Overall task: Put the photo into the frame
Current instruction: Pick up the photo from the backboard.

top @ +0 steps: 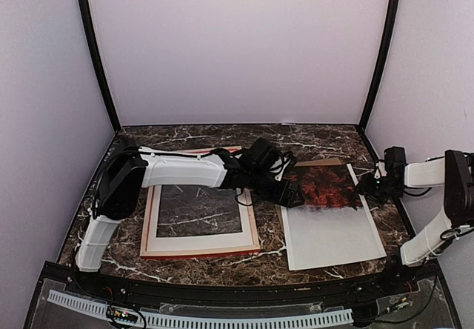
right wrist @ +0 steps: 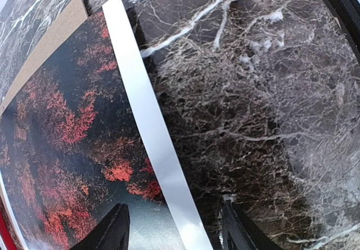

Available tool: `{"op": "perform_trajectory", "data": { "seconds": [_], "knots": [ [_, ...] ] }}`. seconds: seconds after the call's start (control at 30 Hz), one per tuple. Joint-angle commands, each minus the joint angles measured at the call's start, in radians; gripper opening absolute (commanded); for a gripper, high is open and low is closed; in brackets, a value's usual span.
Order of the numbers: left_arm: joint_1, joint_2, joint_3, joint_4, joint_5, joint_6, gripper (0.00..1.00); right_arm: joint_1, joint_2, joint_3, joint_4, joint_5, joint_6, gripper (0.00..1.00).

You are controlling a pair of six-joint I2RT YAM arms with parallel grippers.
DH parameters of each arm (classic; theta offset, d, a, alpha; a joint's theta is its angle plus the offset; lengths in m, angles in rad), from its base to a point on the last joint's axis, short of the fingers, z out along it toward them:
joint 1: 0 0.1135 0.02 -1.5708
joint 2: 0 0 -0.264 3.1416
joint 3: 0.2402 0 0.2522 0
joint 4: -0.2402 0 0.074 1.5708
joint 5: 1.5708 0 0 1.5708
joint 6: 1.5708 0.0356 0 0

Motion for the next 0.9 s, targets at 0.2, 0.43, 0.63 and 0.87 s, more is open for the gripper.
{"op": "perform_trajectory", "data": {
  "seconds": [0.2,0.43,0.63,0.87],
  "knots": [
    [-0.013,0.089,0.074,-0.039,0.054,-0.008,0.83,-0.003,0.013,-0.059,-0.015,-0.072,-0.001,0.56],
    [-0.015,0.102,0.056,-0.040,0.055,-0.008,0.82,-0.006,-0.010,-0.060,-0.003,-0.110,-0.008,0.51],
    [-0.015,0.105,0.037,-0.032,0.059,-0.016,0.81,-0.008,-0.025,-0.061,-0.002,-0.145,-0.006,0.45],
    [-0.014,0.105,0.021,-0.028,0.055,-0.019,0.80,-0.008,-0.064,-0.054,-0.017,-0.174,-0.001,0.37]
  ]
}}
